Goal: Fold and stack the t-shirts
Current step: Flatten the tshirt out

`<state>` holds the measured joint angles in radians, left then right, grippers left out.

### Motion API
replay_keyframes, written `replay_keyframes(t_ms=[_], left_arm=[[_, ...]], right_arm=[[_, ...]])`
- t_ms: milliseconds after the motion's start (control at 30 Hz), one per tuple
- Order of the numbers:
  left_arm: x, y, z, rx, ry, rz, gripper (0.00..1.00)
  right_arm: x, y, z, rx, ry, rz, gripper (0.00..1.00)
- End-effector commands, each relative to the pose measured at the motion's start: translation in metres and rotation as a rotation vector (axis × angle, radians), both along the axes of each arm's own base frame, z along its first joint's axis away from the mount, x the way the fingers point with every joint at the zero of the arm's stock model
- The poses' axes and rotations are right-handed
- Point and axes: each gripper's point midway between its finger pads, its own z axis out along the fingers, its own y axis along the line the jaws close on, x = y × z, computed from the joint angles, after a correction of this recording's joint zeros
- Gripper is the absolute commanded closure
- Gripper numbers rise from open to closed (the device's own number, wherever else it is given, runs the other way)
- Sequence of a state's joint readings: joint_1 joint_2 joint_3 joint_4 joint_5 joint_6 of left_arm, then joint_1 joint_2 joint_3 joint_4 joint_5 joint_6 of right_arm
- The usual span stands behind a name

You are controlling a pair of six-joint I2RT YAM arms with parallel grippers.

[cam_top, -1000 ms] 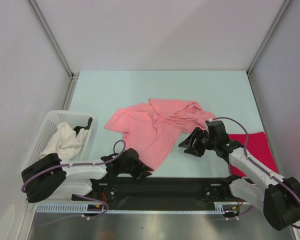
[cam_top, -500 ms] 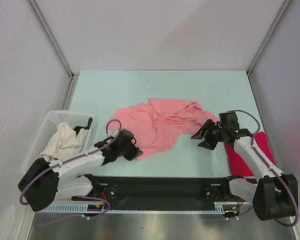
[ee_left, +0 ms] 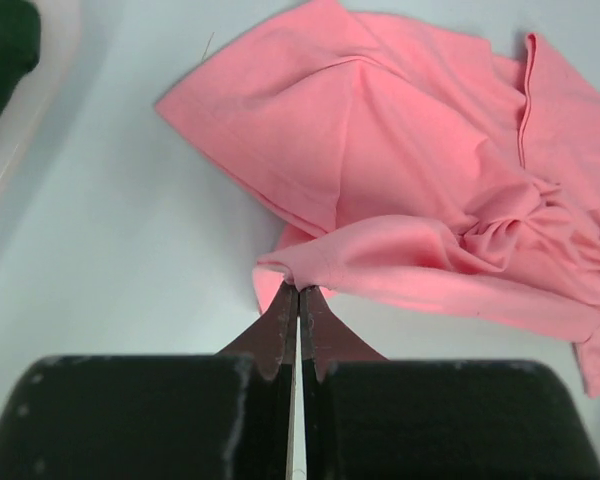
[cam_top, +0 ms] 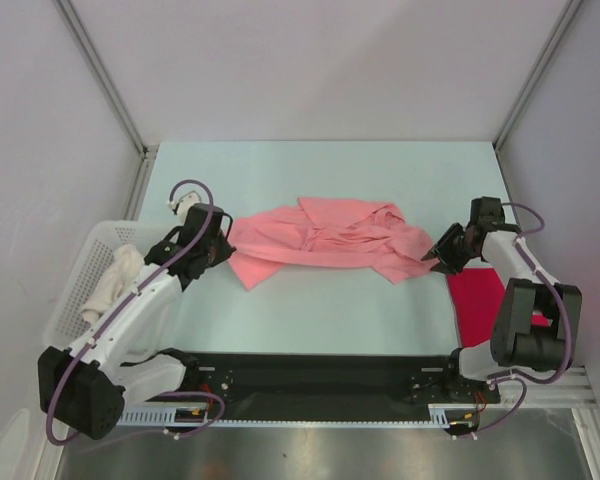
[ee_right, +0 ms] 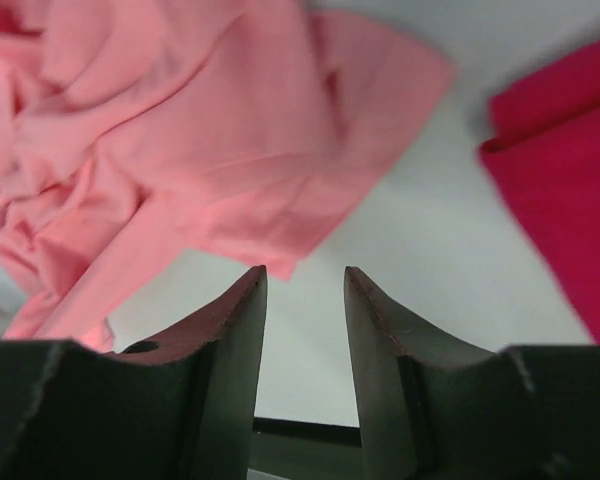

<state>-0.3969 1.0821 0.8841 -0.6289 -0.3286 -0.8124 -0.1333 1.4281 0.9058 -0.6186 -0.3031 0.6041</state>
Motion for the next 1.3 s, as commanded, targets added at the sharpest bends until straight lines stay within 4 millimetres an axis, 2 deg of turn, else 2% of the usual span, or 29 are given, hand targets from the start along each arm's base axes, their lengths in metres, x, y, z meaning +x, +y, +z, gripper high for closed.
replay_keyframes(t_ms=[0,167,200,267,400,467,567,800,1267], left_arm=[[0.009,-0.008,0.013,0.072,-0.019,-0.152,1.00],[0.025,-0.047,0.014,-0.014,-0.036,-0.322,1.00],[0.026,-0.053,0.013,-0.027,-0.030,-0.341,1.00],[0.029,-0.062,0.011,-0.048,-0.016,-0.383,1.00],[0.030,-0.066,0.010,-0.046,-0.015,-0.414,1.00],[0.030,-0.066,0.009,-0.045,-0.014,-0.417,1.00],[0.028,-0.070,0.007,-0.063,-0.003,-0.437,1.00],[0.029,-0.077,0.006,-0.092,-0.002,-0.447,1.00],[0.025,-0.077,0.001,-0.111,0.004,-0.442,1.00]], right_arm=[[0.003,-0.034,-0.007,-0.140,0.034,-0.012,0.58],[0.009,-0.056,-0.021,-0.244,0.087,0.013,0.59],[0.008,-0.059,-0.025,-0.257,0.100,0.014,0.64],[0.006,-0.067,-0.031,-0.283,0.115,0.020,0.68],[0.020,-0.076,-0.033,-0.329,0.081,0.045,0.78],[0.025,-0.081,-0.033,-0.351,0.078,0.041,0.78],[0.034,-0.084,-0.036,-0.358,0.077,0.046,0.75],[0.035,-0.081,-0.051,-0.329,0.106,0.053,0.67],[0.036,-0.066,-0.066,-0.250,0.102,0.098,0.67]])
